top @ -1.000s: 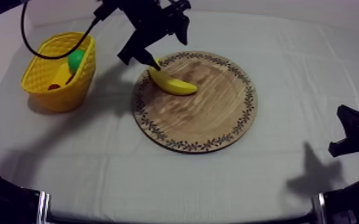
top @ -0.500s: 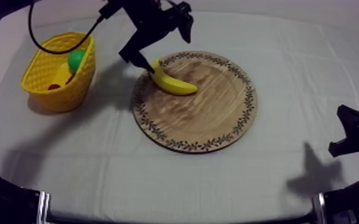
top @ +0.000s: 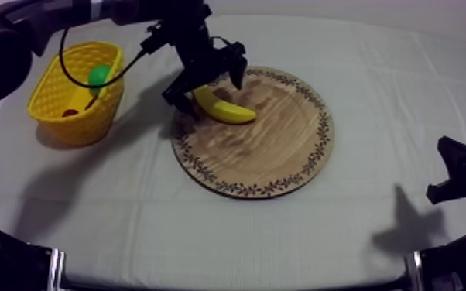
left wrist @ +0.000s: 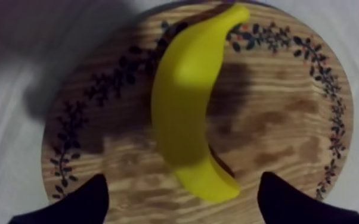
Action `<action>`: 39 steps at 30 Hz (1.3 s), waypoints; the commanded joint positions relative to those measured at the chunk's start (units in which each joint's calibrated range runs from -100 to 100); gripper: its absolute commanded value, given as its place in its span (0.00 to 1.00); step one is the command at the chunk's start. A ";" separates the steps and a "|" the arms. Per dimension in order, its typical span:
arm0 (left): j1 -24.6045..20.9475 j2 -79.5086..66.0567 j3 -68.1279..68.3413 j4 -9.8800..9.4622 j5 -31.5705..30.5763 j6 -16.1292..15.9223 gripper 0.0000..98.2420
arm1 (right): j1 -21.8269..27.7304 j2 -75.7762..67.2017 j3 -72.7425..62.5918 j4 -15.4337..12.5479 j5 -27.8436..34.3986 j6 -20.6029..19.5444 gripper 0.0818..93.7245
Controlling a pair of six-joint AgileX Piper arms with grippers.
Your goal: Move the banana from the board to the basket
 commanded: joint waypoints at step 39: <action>-1.41 0.67 -6.67 -0.95 0.06 -4.87 0.17 | 0.00 0.00 0.05 -0.02 -0.03 -0.02 0.00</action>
